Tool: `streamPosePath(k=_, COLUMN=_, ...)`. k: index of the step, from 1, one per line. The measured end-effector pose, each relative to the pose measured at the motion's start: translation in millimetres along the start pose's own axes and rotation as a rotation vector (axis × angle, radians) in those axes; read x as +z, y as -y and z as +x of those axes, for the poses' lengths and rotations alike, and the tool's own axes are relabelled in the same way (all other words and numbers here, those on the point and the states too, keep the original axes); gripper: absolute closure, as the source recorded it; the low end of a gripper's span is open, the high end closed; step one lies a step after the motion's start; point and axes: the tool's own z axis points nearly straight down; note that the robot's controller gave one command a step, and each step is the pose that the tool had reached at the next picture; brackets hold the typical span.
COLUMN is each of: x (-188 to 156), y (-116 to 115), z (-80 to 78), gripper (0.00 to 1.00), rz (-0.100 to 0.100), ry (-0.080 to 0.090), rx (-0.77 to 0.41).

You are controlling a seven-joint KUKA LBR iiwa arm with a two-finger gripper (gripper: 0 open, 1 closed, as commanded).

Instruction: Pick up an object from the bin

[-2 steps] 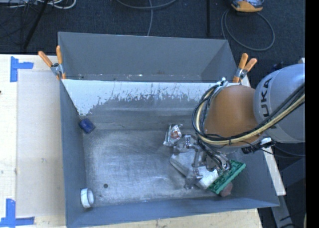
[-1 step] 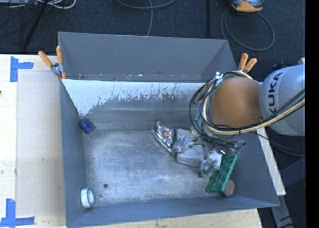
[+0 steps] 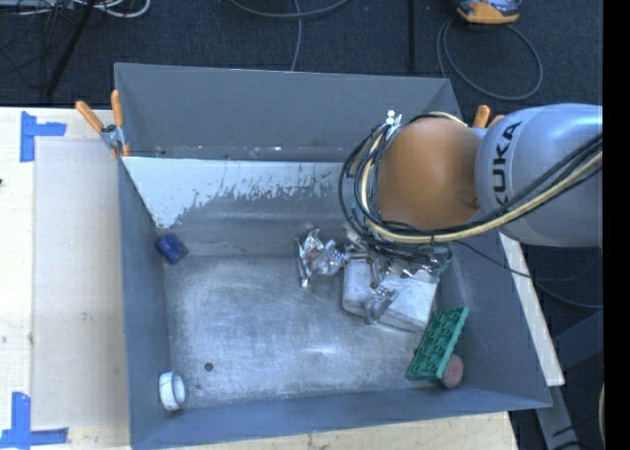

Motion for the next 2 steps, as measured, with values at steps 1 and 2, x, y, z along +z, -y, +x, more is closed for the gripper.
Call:
streamPosePath(k=1, x=-35, y=9, z=-27.1, gripper=0.0, rz=0.003, ry=-0.001, rx=0.05)
streamPosePath(k=2, x=0, y=19, z=-35.2, gripper=0.0, rz=-0.003, ry=0.005, rx=0.342)
